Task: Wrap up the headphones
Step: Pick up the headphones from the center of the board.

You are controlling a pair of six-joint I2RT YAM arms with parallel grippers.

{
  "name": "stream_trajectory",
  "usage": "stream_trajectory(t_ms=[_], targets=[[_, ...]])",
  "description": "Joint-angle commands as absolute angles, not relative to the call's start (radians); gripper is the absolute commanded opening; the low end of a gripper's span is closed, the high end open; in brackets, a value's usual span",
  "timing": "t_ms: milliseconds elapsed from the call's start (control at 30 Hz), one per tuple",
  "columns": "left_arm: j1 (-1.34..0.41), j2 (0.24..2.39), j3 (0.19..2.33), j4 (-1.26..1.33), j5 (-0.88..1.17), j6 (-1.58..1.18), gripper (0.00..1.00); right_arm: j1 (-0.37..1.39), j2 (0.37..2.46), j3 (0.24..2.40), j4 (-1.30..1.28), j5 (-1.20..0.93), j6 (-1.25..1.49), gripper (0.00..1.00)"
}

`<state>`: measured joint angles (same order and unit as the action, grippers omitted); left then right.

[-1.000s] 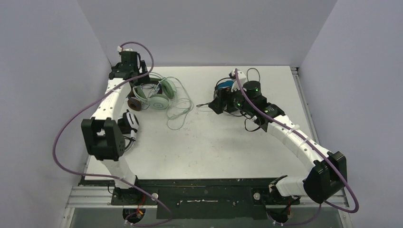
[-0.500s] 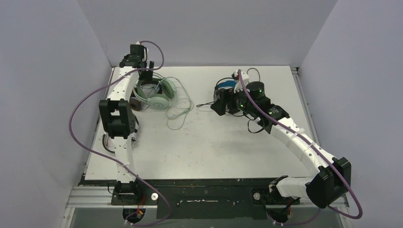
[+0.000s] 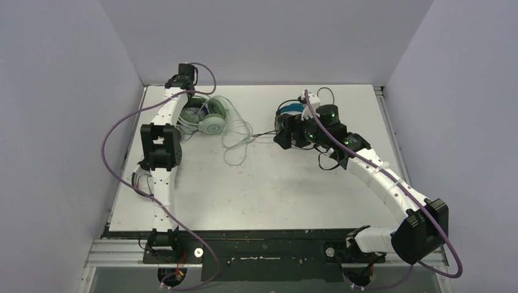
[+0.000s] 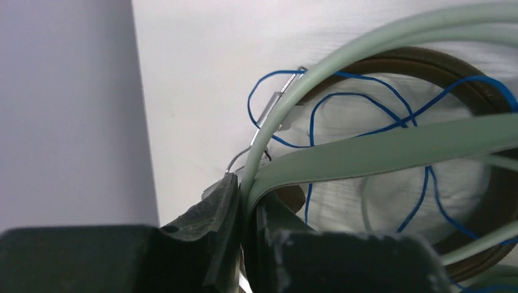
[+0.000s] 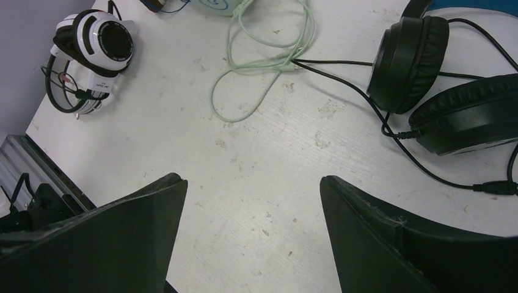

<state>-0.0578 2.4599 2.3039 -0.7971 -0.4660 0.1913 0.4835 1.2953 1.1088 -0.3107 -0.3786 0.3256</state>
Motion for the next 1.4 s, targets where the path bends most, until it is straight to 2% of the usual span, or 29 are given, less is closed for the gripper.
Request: stream_trajectory(t_ms=[0, 33, 167, 333, 467, 700, 800, 933, 1067, 1133, 1167, 1267, 1300, 1367], targets=[[-0.150, 2.345, 2.345, -0.723, -0.730, 0.249, 0.03, 0.474, 1.291, 1.157, -0.303, -0.355, 0.311, 0.82], [-0.174, 2.307, 2.318, -0.690, -0.787, 0.266, 0.00, 0.474, 1.289, 1.159, -0.307, -0.353, 0.309, 0.82], [-0.284, 2.127, 2.120, -0.498, -0.980, 0.360, 0.00, 0.472, 1.285, 1.160, -0.308, -0.345, 0.306, 0.82], [-0.429, 1.919, 1.959, -0.421, -1.039, 0.305, 0.00, 0.469, 1.262, 1.149, -0.304, -0.322, 0.318, 0.82], [-0.542, 1.761, 1.833, -0.362, -1.170, 0.294, 0.00, 0.466, 1.220, 1.128, -0.302, -0.266, 0.329, 0.83], [-0.722, 1.475, 1.482, -0.071, -1.516, 0.526, 0.00, 0.462, 1.129, 1.042, -0.263, -0.194, 0.357, 0.86], [-0.788, 1.327, 1.331, 0.094, -1.594, 0.664, 0.00, 0.463, 1.082, 0.977, -0.194, -0.211, 0.363, 0.88], [-0.900, 1.174, 1.215, 0.194, -1.643, 0.692, 0.00, 0.462, 1.042, 0.910, -0.122, -0.259, 0.344, 0.91], [-0.992, 1.081, 1.167, 0.118, -1.592, 0.606, 0.00, 0.466, 1.054, 0.865, -0.039, -0.424, 0.301, 0.91], [-1.003, 1.074, 1.187, -0.047, -1.530, 0.436, 0.00, 0.471, 1.068, 0.843, 0.036, -0.523, 0.296, 0.91], [-1.002, 1.079, 1.221, -0.209, -1.469, 0.317, 0.00, 0.478, 1.076, 0.838, 0.050, -0.535, 0.294, 0.91], [-0.921, 1.116, 1.318, -0.577, -1.055, 0.000, 0.00, 0.513, 1.091, 0.834, 0.075, -0.506, 0.275, 0.92], [-0.869, 1.127, 1.327, -0.613, -0.843, -0.051, 0.00, 0.525, 1.088, 0.833, 0.074, -0.470, 0.269, 0.92], [-0.782, 1.148, 1.323, -0.641, -0.634, -0.104, 0.00, 0.541, 1.071, 0.819, 0.080, -0.416, 0.265, 0.92]])
